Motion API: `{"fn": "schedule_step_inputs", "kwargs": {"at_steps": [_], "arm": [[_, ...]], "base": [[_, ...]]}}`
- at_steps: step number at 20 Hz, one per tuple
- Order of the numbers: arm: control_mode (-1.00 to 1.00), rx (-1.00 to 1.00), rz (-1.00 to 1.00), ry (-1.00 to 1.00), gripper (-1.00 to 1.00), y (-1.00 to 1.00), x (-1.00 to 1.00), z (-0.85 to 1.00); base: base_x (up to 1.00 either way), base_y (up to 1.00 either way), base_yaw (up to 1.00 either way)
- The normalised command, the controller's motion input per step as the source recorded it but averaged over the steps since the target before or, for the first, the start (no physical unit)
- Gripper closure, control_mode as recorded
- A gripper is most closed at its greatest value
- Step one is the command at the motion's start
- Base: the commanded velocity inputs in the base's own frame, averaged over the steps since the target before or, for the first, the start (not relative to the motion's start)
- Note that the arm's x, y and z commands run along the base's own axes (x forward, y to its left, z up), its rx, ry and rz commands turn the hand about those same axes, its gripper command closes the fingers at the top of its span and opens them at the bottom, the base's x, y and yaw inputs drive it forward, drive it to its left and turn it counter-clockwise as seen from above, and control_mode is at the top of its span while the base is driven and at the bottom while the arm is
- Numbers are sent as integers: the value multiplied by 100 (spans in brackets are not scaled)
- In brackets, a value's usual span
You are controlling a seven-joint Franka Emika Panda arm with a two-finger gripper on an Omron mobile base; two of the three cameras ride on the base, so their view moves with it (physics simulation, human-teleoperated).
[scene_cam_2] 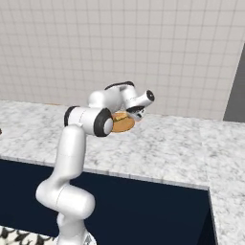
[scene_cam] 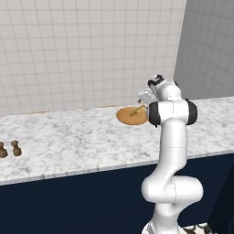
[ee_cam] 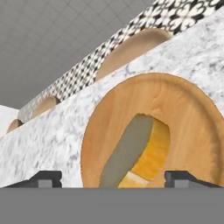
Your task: Start the toaster. Once the lever pops up, take the bread to the plate on the dining counter.
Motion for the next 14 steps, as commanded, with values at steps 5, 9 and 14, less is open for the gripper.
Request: {"fn": "schedule_step_inputs", "kwargs": {"at_steps": [5,9,14], "arm": [[-100,-9,-3,0,-100,-12,-64,35],[-100,-15,0,-3,-100,18,-94,36],[-100,-20,14,0,-100,64,-84,38]], "base": [[0,0,0],[0,0,0],[0,0,0]]}}
